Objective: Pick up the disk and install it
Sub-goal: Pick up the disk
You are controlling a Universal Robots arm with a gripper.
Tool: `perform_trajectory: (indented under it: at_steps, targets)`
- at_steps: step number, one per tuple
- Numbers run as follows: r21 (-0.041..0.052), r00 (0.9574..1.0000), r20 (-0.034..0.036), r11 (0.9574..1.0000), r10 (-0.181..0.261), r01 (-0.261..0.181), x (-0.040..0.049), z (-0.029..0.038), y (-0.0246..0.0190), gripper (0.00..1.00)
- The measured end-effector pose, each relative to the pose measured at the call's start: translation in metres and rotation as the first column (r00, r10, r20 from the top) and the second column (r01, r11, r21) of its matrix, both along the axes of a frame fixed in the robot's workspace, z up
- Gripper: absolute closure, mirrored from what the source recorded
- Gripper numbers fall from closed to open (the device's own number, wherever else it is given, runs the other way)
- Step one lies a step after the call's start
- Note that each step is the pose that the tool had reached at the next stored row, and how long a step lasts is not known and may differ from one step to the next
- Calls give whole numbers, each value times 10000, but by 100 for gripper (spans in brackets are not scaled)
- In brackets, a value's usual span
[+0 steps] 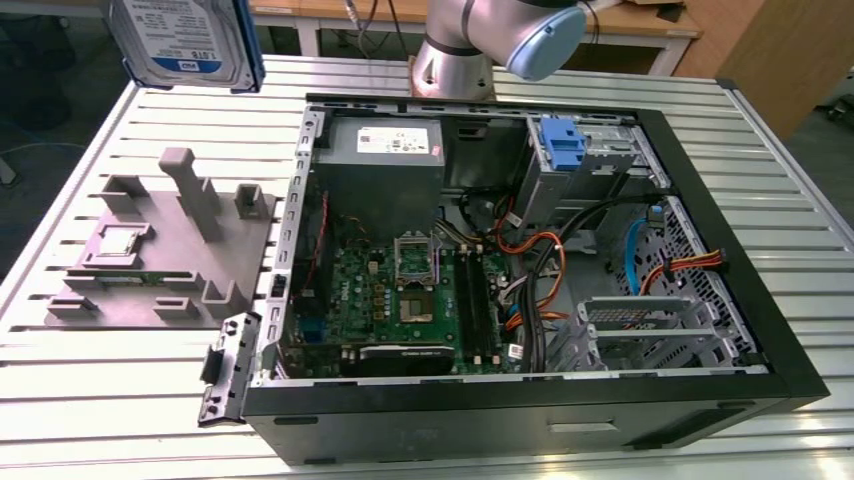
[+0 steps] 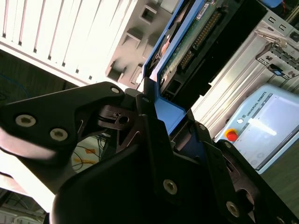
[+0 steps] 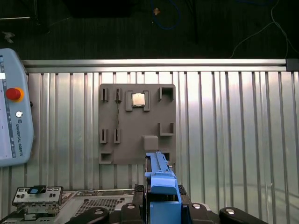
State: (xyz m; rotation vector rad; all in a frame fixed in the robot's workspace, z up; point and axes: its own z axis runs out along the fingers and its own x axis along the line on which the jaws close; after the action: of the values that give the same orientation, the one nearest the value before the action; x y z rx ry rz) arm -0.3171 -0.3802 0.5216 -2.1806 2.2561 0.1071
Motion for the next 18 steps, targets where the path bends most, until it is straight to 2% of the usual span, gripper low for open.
perform_trajectory:
  at_steps: [18]
  targets:
    - [0,10000,0,10000,0,0,78,0,0,64]
